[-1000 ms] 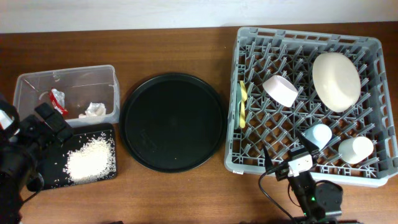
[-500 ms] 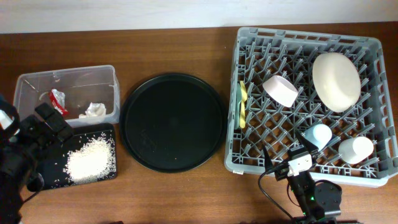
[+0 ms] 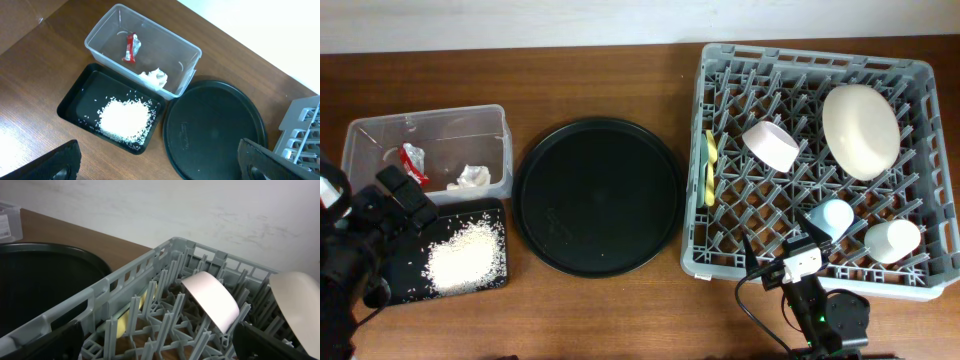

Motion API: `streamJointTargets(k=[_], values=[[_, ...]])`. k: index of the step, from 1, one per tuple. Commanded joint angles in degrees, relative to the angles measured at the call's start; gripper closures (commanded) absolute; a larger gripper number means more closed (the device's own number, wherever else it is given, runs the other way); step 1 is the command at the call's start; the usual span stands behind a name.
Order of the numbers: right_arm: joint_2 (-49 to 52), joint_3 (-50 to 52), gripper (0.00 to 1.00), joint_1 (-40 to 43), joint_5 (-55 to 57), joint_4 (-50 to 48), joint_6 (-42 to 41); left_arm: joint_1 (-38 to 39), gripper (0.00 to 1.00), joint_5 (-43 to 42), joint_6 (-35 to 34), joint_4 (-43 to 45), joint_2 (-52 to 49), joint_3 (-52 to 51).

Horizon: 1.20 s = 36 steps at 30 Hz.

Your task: Sort waste into correct bins and load items into the dishwasher rack

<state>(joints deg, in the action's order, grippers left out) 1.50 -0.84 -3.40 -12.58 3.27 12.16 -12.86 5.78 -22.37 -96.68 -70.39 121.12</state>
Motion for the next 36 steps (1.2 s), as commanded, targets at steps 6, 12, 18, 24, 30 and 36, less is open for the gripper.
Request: streamJointTargets(k=[6,12,18,24,30,36], values=[[-0.33,0.52,0.02,0.44,-0.48,-0.11,-0.63,4.44,0.01,-0.42,4.70,21.68,2.43,-11.74],[-0.33,0.52,0.02,0.44,-0.48,-0.11,-0.63,7.96,0.01,-0.44,8.83,46.77,12.31,-38.36],[-0.33,0.52,0.02,0.44,-0.48,-0.13,-0.63,7.96,0.01,-0.46,10.10,68.02,24.85,-65.07],[-0.33,0.52,0.02,0.44,-0.48,-0.11,-0.63,8.00,0.01,-8.04,22.08,88.87,41.59,-87.12],[-0.33,0.52,0.02,0.44,-0.48,-0.13,-0.63,8.00,0.01,-7.98,22.23,90.47,57.86,-101.35],[-0.33,0.52,0.02,0.44,-0.48,-0.11,-0.66,8.13,0.01,-9.07,22.12,94.75,69.94,-114.99]])
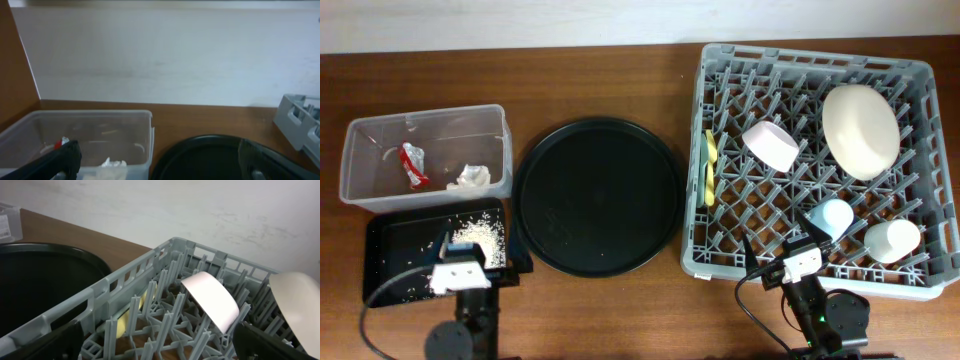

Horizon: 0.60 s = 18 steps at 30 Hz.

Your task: Sort waste into correct bins and load items into the dishwasher rack

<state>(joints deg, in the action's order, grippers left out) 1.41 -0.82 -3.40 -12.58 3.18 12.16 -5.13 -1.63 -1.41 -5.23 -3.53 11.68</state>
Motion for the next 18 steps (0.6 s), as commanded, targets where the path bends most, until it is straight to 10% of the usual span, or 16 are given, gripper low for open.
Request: streamJointTargets(k=[1,18], values=[[-0.24,0.50,0.02,0.44,-0.48,-0.02,-0.63,0.52,0.01,-1.70,1.03,5.95,2.97,-8.13],[-0.24,0.50,0.02,0.44,-0.50,-0.02,-0.66,1.33,0.01,-3.13,1.05,0.98,2.91,-11.15]])
